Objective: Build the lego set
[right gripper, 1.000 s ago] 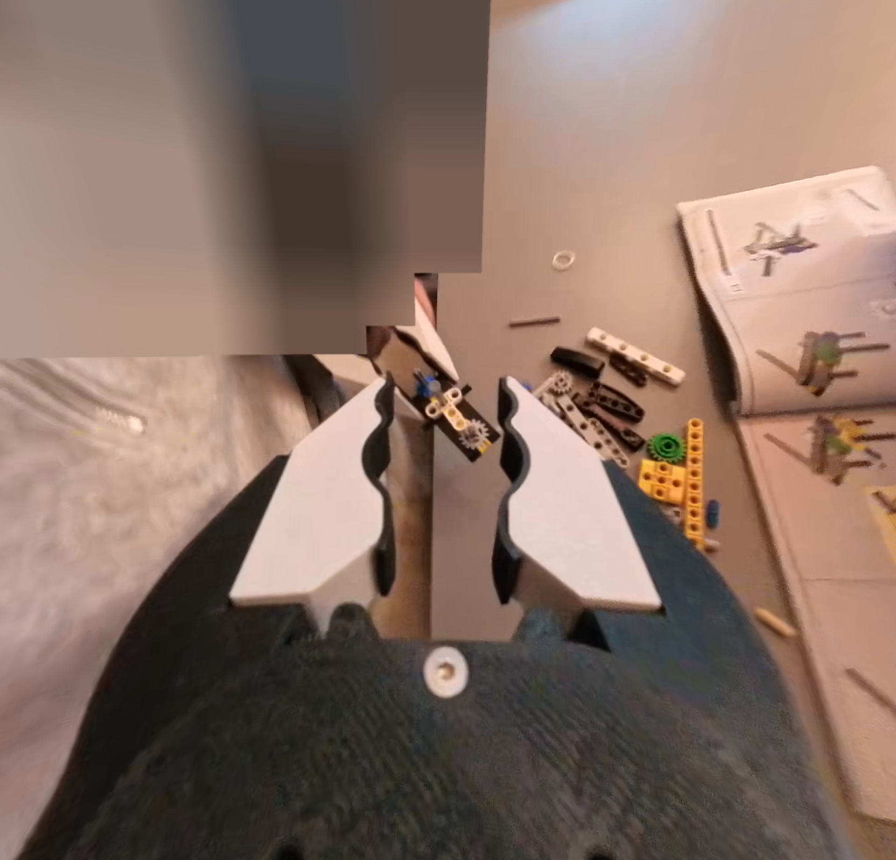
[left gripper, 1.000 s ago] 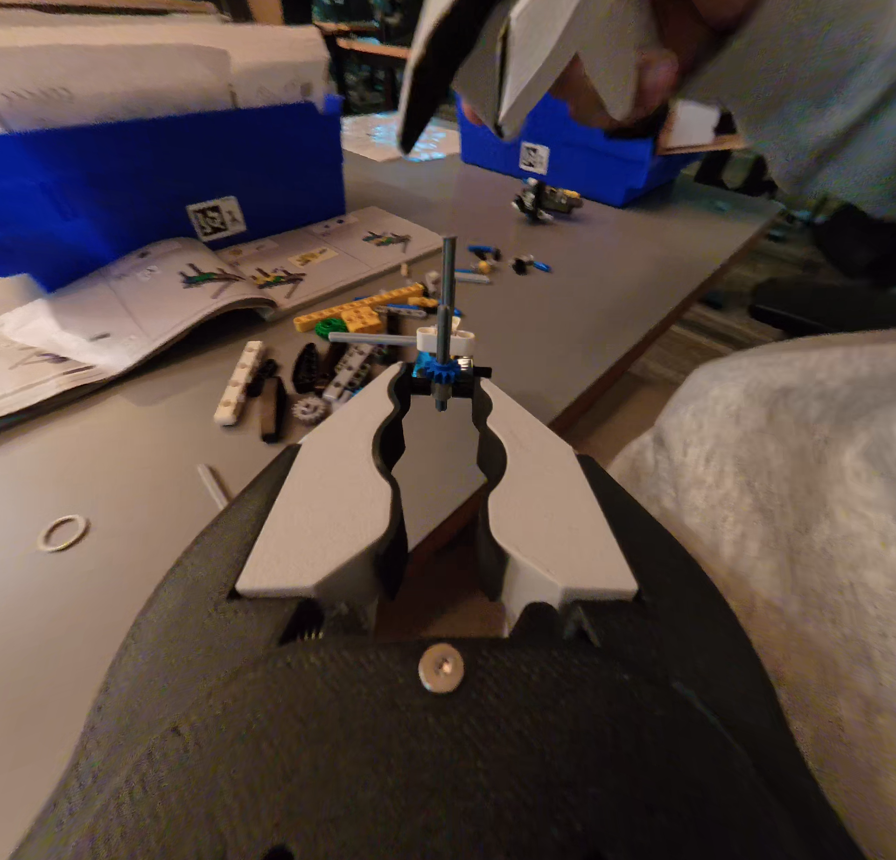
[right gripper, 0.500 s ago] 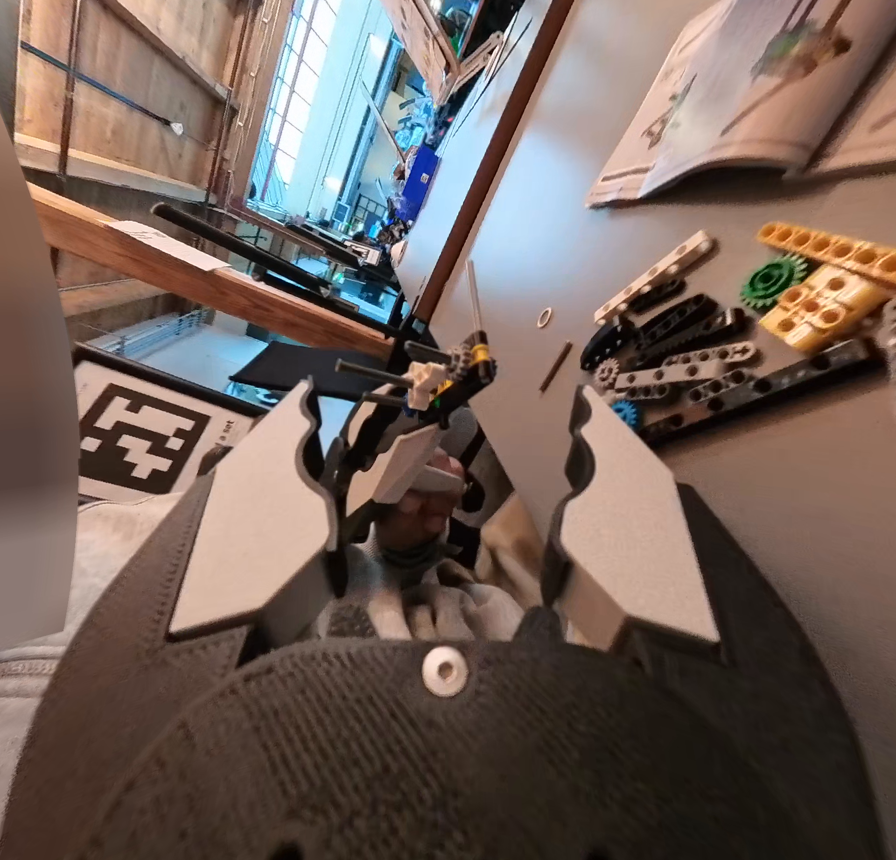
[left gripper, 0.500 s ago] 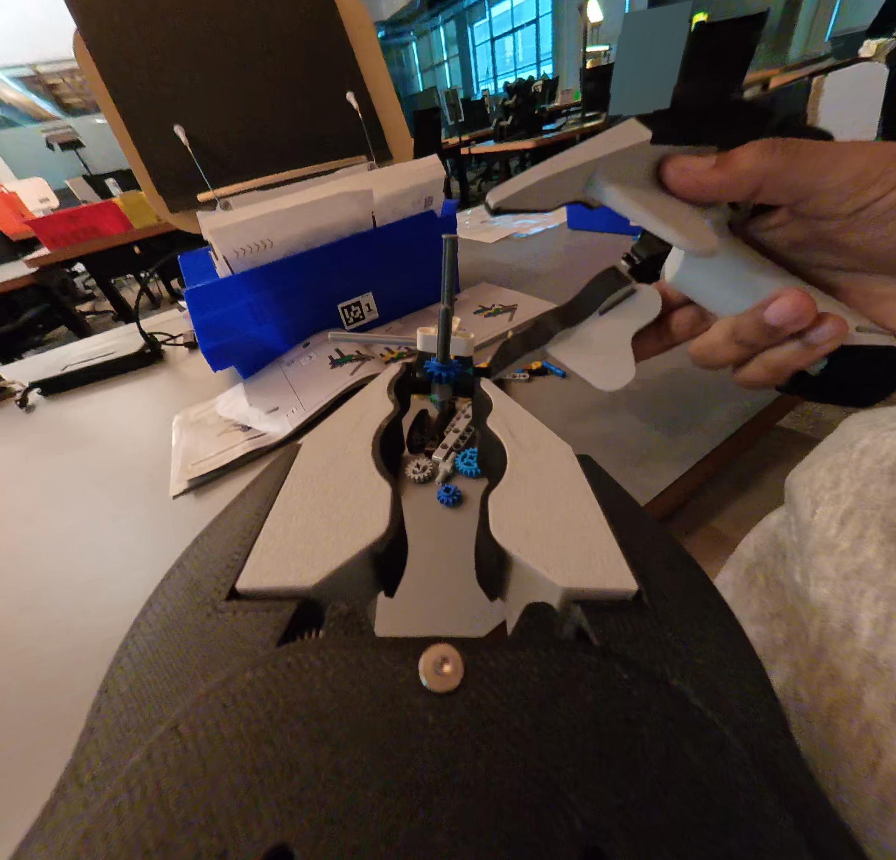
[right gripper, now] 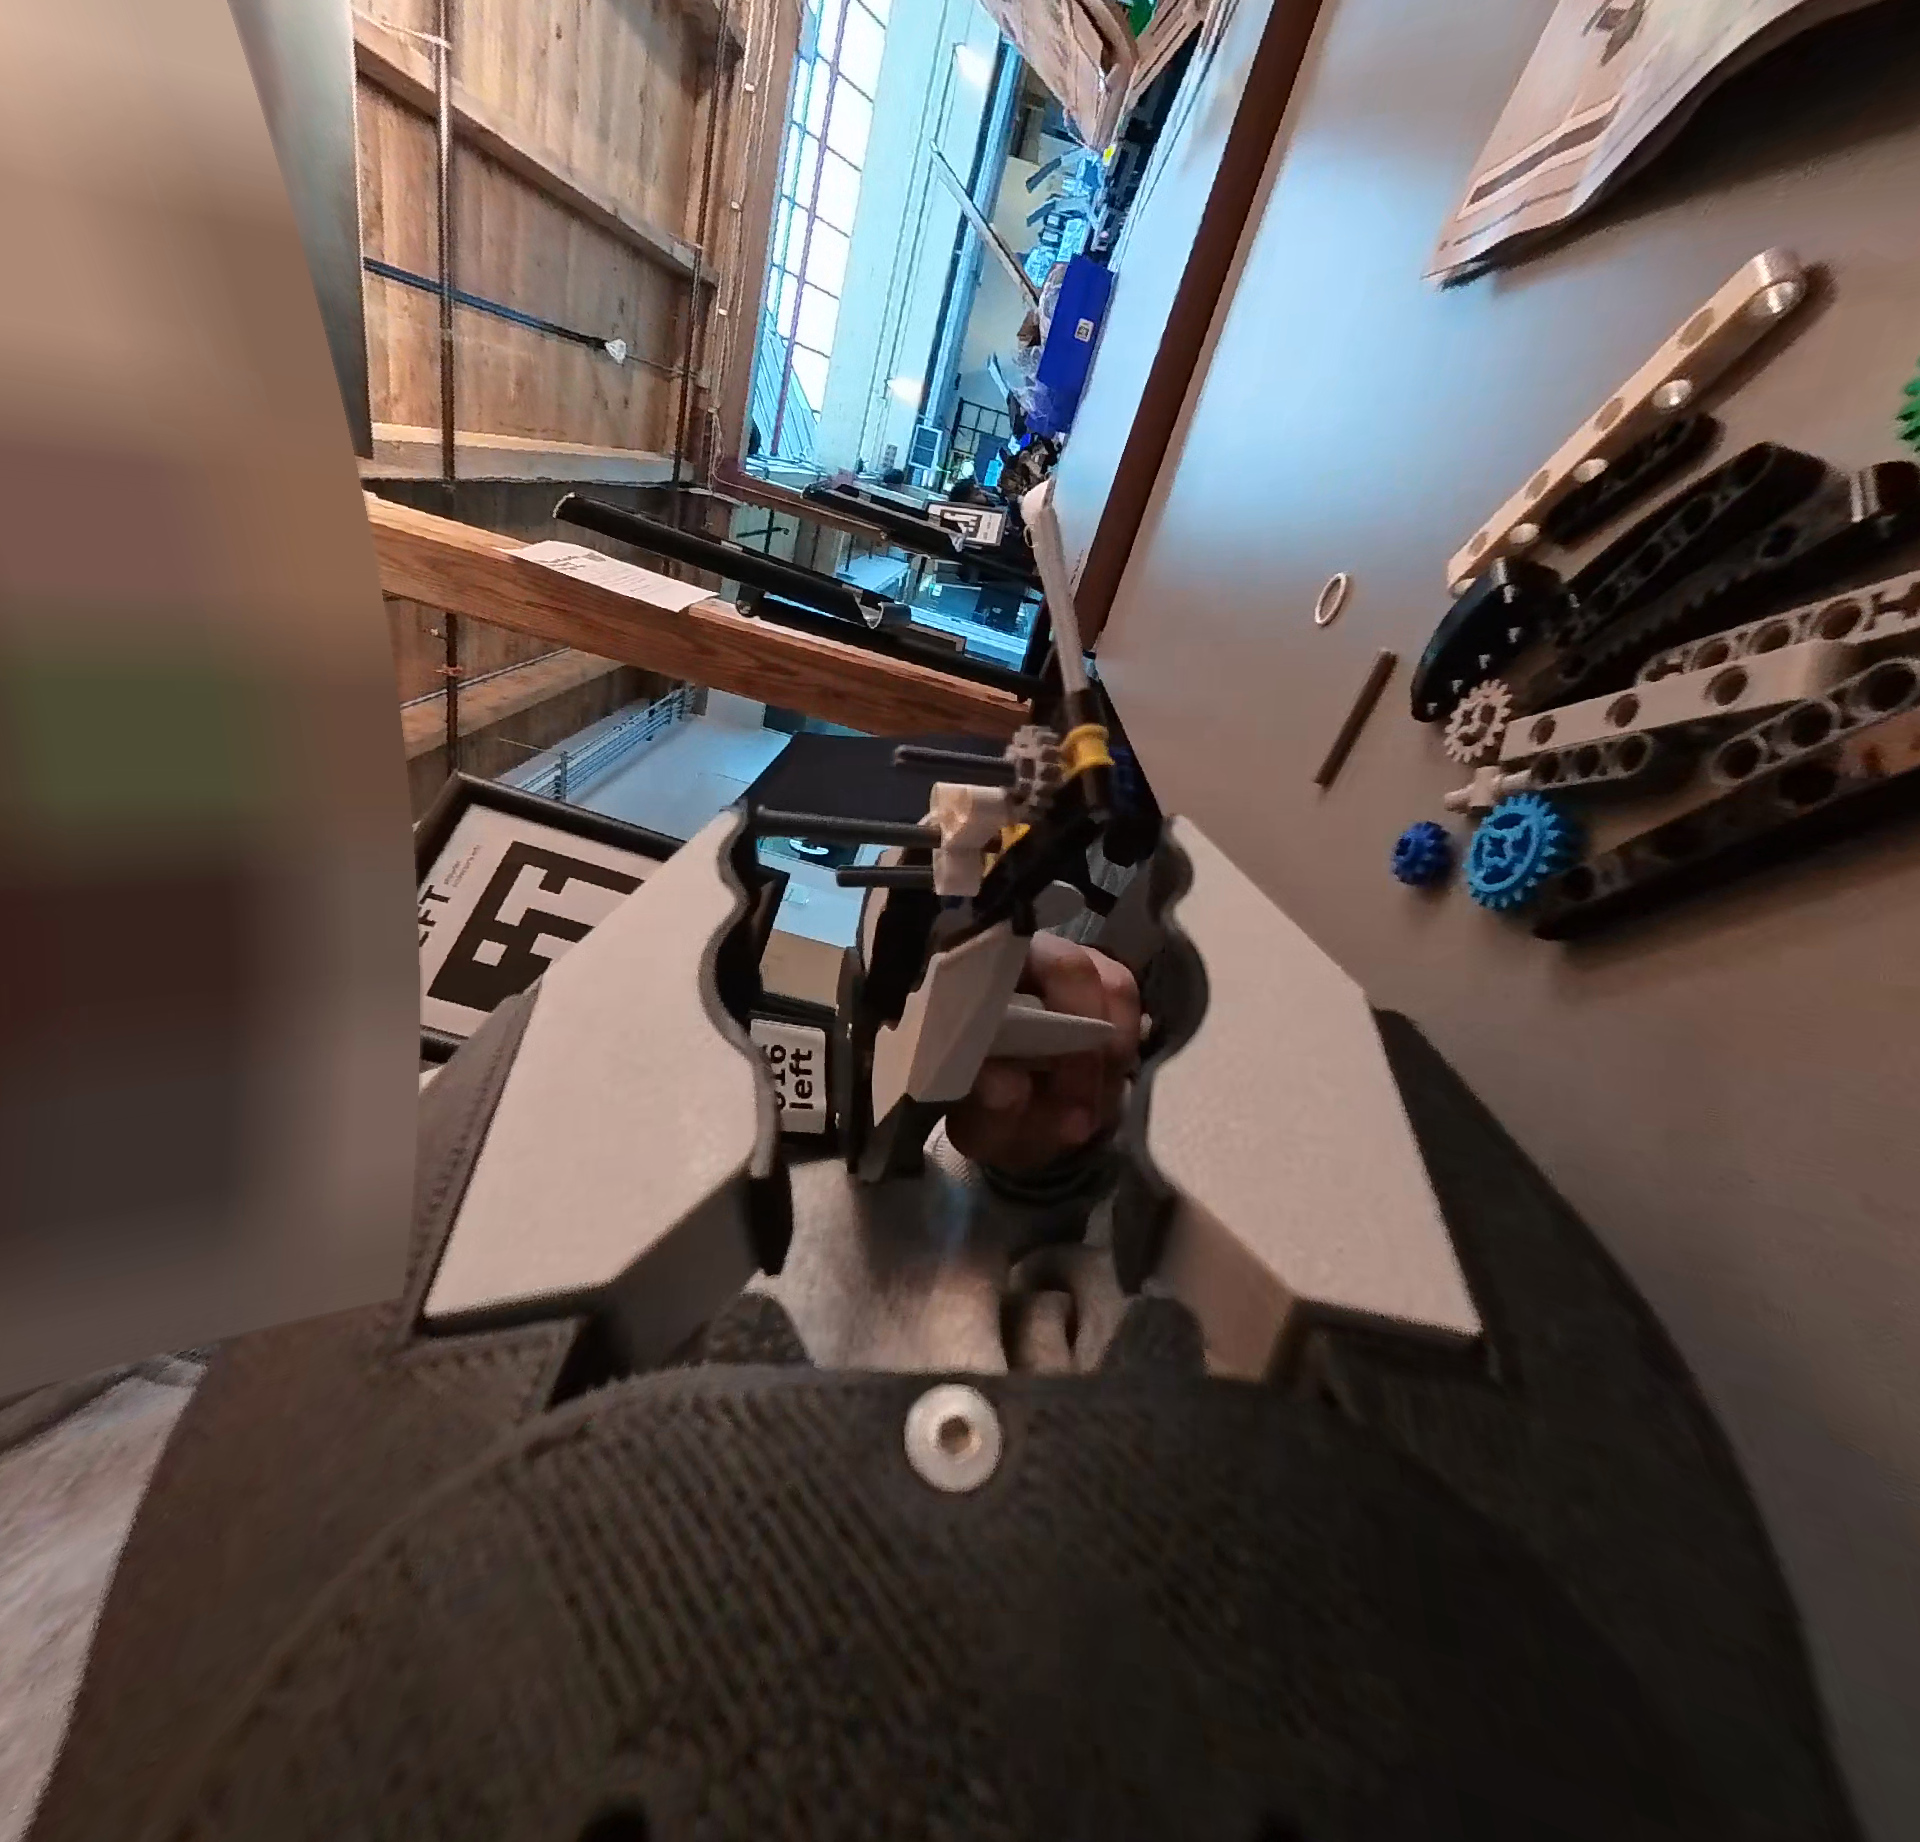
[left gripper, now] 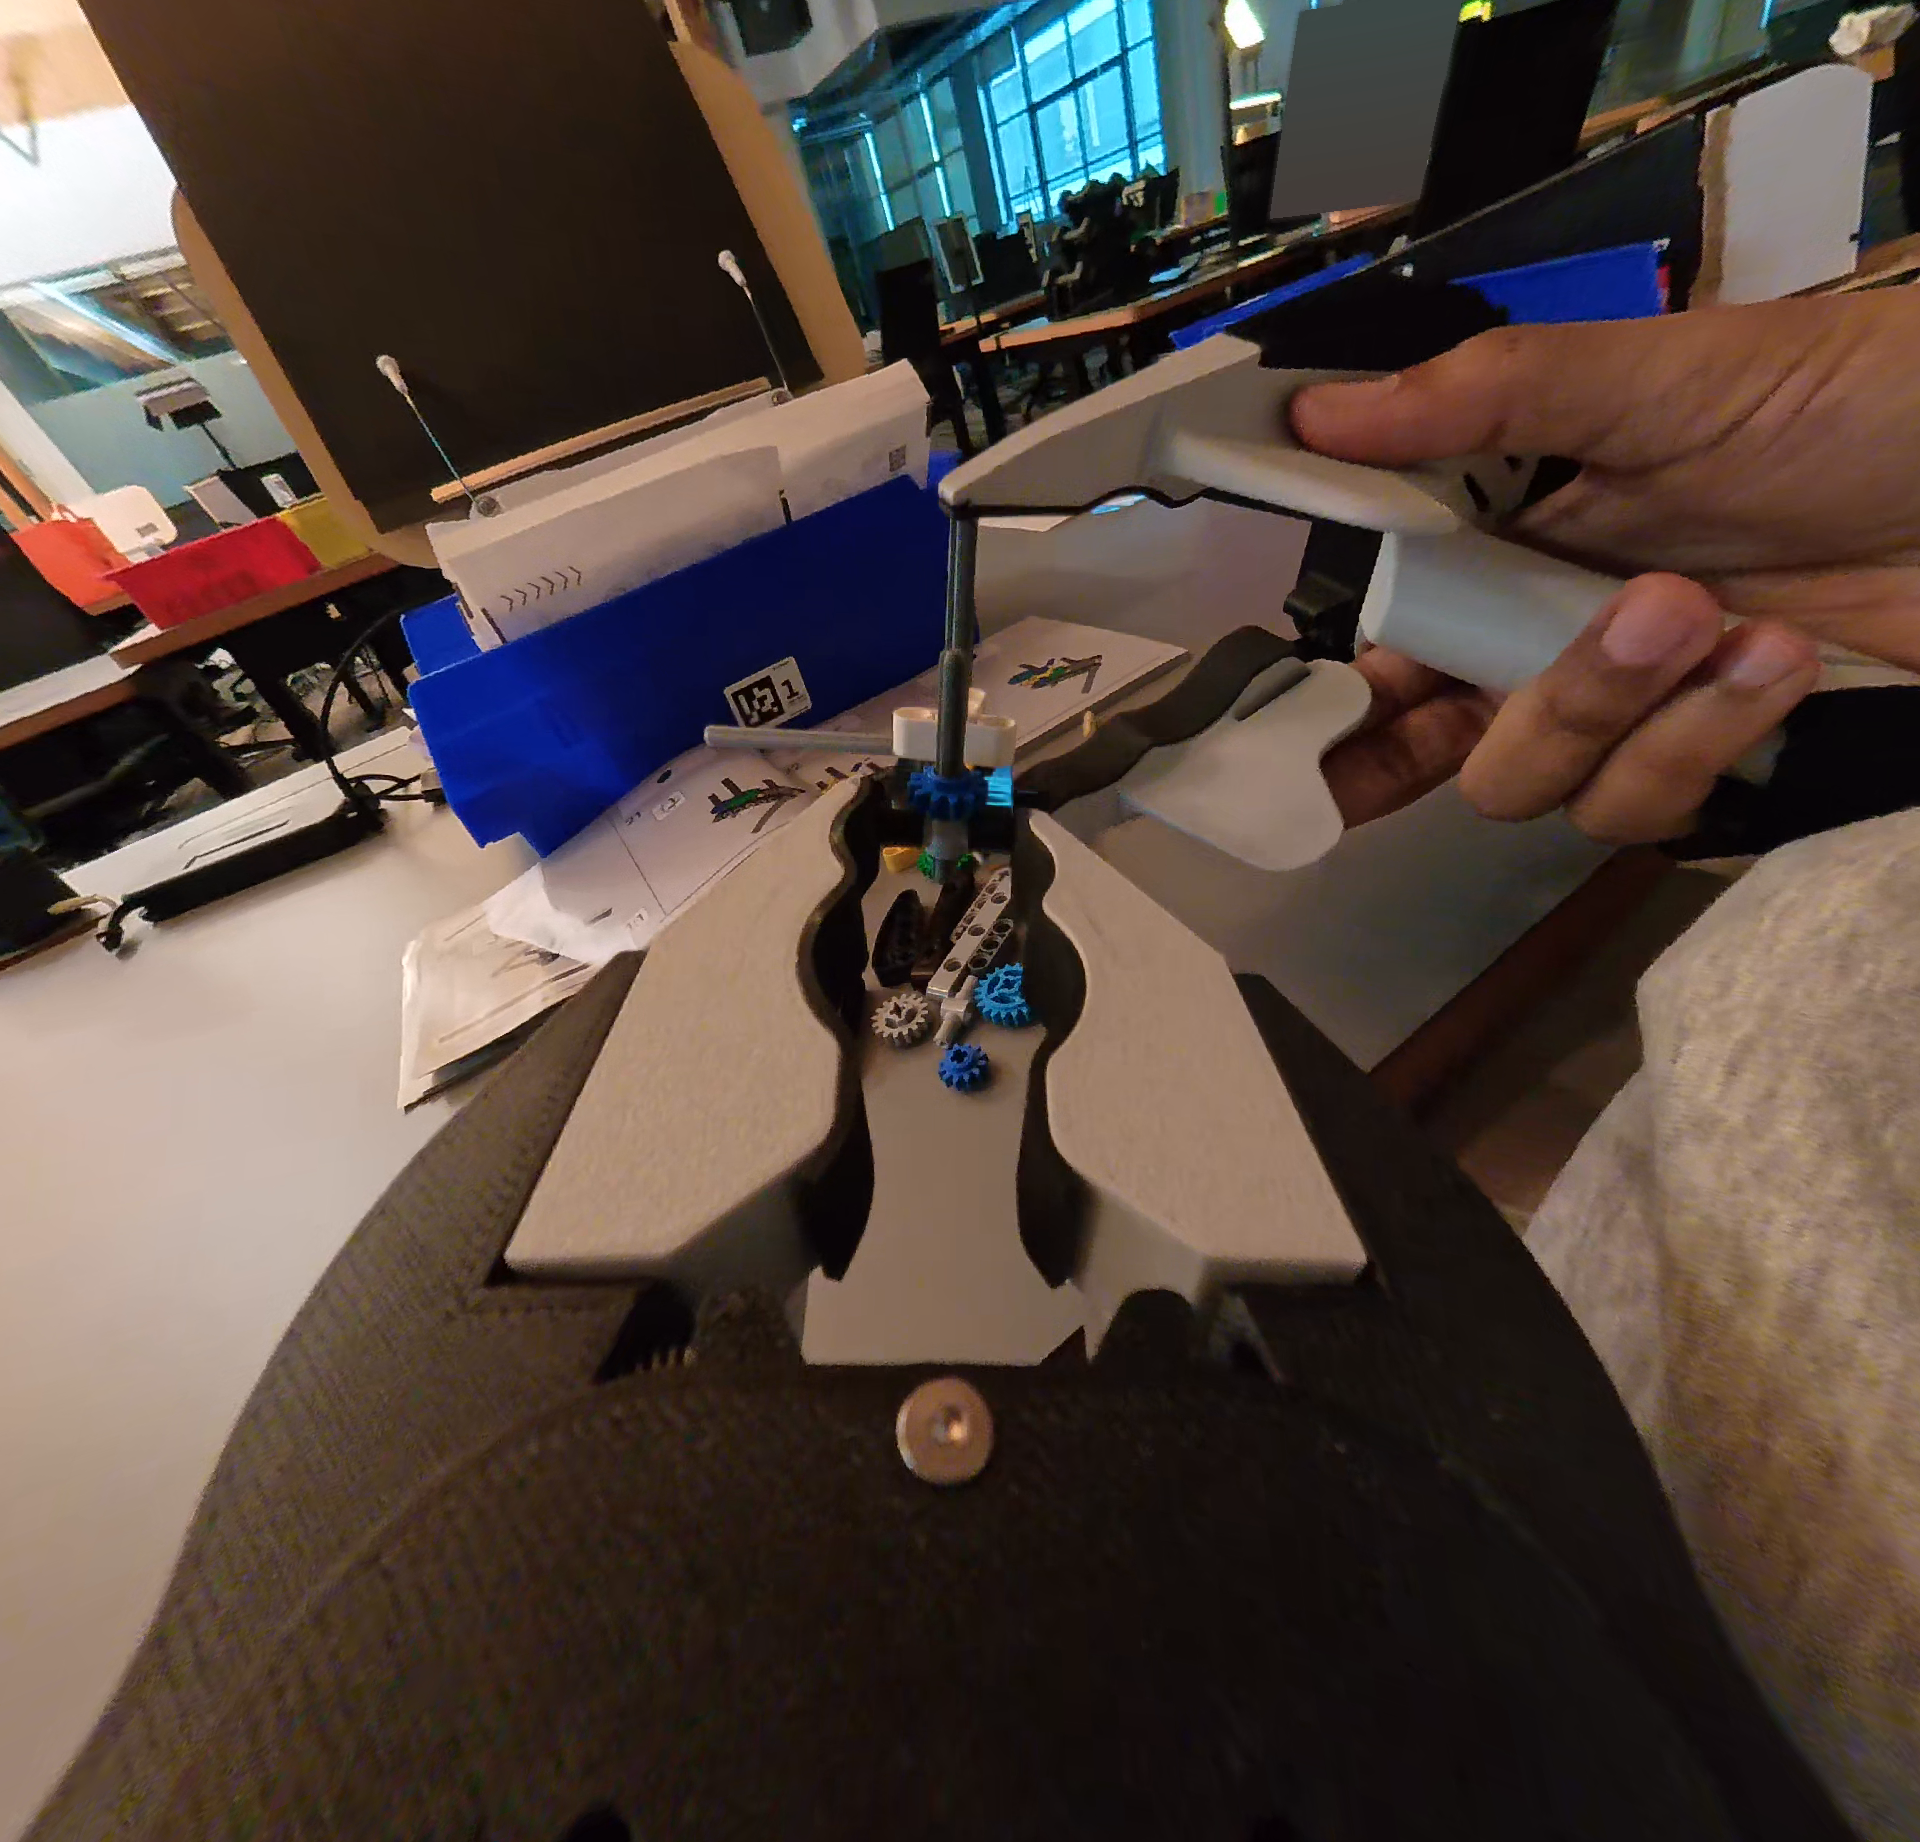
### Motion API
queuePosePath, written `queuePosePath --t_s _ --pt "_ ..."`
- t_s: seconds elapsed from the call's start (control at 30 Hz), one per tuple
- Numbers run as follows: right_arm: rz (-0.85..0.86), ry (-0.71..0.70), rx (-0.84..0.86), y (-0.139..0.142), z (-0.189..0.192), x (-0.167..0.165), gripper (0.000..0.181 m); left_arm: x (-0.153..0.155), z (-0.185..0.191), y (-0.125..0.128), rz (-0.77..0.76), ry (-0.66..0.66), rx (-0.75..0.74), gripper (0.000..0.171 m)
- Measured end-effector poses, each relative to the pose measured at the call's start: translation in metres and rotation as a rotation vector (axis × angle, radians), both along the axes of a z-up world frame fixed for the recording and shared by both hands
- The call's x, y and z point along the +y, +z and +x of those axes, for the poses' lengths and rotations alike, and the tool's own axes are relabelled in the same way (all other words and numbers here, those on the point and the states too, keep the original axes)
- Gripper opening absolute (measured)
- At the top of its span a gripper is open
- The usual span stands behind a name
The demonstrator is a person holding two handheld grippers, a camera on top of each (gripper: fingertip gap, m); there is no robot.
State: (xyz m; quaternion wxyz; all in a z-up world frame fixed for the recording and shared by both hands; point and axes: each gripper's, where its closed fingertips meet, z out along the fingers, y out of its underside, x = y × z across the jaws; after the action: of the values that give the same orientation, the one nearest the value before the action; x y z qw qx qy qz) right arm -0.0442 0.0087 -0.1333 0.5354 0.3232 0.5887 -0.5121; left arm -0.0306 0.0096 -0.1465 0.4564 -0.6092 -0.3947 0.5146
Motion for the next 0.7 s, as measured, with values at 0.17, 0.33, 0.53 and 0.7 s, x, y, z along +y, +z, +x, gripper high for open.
queuePosePath --t_s 0.17,0.33,0.53,0.7 --pt "-0.020 0.014 -0.043 0.000 -0.003 0.002 0.068 0.000 0.001 -0.001 -0.008 -0.002 -0.004 0.023" --pt "-0.015 0.028 -0.035 -0.002 -0.002 0.001 0.065 0.000 0.001 -0.002 -0.007 0.000 -0.005 0.023" --pt "0.009 0.011 -0.026 -0.009 -0.004 0.002 0.034 0.001 0.001 0.000 -0.006 -0.004 0.000 0.023" --pt "0.004 0.010 -0.016 -0.008 -0.004 0.003 0.026 0.002 0.002 0.002 0.007 -0.012 0.006 0.023"
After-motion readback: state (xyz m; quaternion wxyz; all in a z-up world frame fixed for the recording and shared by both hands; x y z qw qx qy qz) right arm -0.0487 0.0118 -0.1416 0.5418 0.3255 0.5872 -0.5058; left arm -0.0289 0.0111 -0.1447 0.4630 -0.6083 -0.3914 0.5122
